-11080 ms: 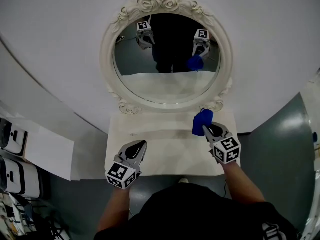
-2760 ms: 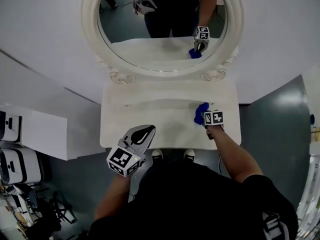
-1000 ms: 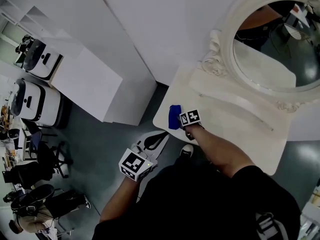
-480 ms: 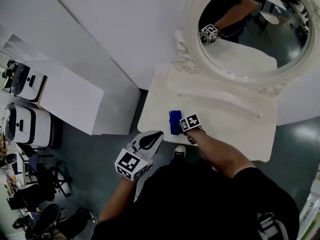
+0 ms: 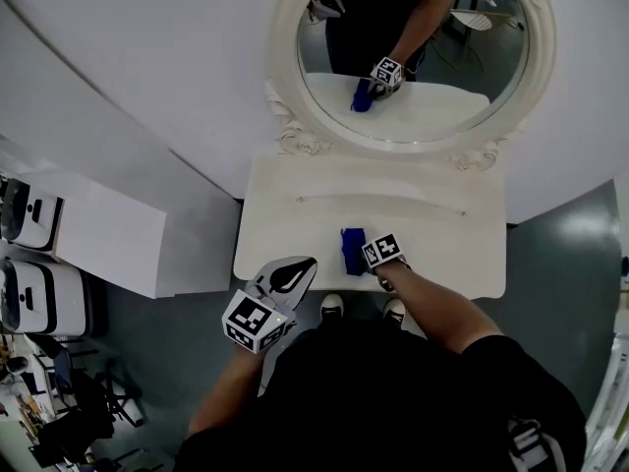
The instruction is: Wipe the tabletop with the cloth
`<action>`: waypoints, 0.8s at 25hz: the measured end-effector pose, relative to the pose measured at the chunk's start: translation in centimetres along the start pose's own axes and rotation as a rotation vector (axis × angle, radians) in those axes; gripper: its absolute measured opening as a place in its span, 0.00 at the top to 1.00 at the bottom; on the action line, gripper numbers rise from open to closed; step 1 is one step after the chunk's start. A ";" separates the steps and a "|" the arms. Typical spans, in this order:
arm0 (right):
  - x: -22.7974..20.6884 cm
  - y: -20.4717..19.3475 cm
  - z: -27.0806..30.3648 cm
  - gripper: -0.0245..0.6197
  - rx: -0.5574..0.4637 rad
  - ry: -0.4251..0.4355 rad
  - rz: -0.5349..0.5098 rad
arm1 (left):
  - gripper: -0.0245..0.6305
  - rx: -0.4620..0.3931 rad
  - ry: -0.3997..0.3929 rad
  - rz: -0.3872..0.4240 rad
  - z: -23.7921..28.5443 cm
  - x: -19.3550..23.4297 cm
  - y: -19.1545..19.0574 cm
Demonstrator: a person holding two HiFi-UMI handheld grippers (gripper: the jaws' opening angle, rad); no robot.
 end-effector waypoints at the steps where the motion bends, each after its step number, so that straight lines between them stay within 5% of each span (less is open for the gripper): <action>1: -1.2 -0.5 -0.8 0.90 -0.003 -0.012 0.010 | 0.94 -0.001 -0.014 0.008 0.8 -0.3 0.2; 20: -19.8 -12.0 -15.4 0.90 -0.078 -0.210 0.230 | 0.94 -0.002 -0.233 0.069 13.1 -6.9 4.2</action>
Point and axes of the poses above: the fingertips, and each gripper's own axes: z forward along the fingers, x to its left, y out of its top, the point moved 10 cm from there along -z, backward along the fingers, and after that the axes turned 6 degrees about z, right-handed, at the moved point
